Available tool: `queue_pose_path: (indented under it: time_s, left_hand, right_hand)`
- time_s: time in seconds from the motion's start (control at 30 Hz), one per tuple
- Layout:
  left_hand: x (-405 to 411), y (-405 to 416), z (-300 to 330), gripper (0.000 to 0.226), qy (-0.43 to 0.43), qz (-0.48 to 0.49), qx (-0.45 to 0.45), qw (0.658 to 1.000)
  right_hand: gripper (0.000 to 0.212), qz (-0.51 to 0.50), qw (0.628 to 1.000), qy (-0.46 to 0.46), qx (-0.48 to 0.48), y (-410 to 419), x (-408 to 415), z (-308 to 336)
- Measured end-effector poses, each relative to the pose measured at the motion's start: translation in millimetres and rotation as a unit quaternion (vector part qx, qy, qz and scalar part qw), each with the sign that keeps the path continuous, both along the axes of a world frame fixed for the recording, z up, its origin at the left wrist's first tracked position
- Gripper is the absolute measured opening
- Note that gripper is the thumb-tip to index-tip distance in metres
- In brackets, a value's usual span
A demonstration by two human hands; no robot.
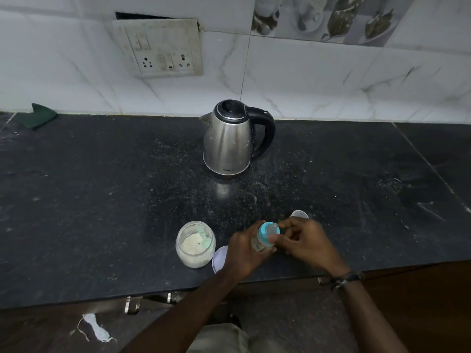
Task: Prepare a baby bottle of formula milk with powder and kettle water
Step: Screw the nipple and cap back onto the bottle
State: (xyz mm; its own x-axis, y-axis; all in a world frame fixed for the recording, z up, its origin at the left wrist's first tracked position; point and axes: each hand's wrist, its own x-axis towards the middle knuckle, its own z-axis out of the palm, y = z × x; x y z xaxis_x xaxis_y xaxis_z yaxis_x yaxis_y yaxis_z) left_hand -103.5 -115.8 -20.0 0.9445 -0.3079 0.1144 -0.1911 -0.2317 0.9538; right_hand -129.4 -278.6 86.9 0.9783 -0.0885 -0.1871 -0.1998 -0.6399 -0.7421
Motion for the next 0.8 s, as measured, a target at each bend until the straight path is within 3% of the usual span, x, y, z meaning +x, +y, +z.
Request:
queue_pose_path:
  time_s: [0.07,0.13,0.2,0.3,0.43,0.6,0.7,0.8]
  left_hand:
    - [0.2,0.0,-1.7,0.059,-0.01,0.001,0.007,1.0]
    - [0.6,0.6,-1.2,0.062,-0.014,0.003,0.016,1.0]
    - [1.3,0.9,-2.0,0.062,-0.014,0.002,0.016,1.0]
    - [1.2,0.7,-2.9,0.061,-0.015,-0.002,0.023,1.0]
    - [1.9,1.3,-1.3,0.06,-0.023,-0.001,0.027,0.999]
    - [1.8,1.3,0.2,0.057,-0.027,-0.001,0.027,0.999]
    - [2.2,1.9,1.3,0.056,-0.028,0.0,0.022,0.999]
    - [2.3,1.4,-0.7,0.058,-0.032,-0.002,0.023,0.999]
  right_hand:
    - [0.049,-0.033,0.999,-0.011,0.019,-19.3,3.0,2.9]
    - [0.037,-0.087,0.993,-0.058,-0.055,-36.6,7.9,-6.2]
    - [0.037,-0.107,0.979,-0.074,-0.158,-49.5,13.3,-22.1]
    - [0.05,-0.1,0.968,-0.002,-0.231,-56.6,20.0,-43.9]
    - [0.071,-0.109,0.973,0.015,-0.204,-51.5,21.9,-58.8]
    - [0.06,-0.145,0.976,-0.014,-0.164,-43.3,20.4,-61.0]
    - [0.053,-0.16,0.982,-0.056,-0.087,-42.6,17.3,-54.1]
    - [0.046,-0.121,0.99,-0.068,-0.037,-42.1,15.6,-42.9]
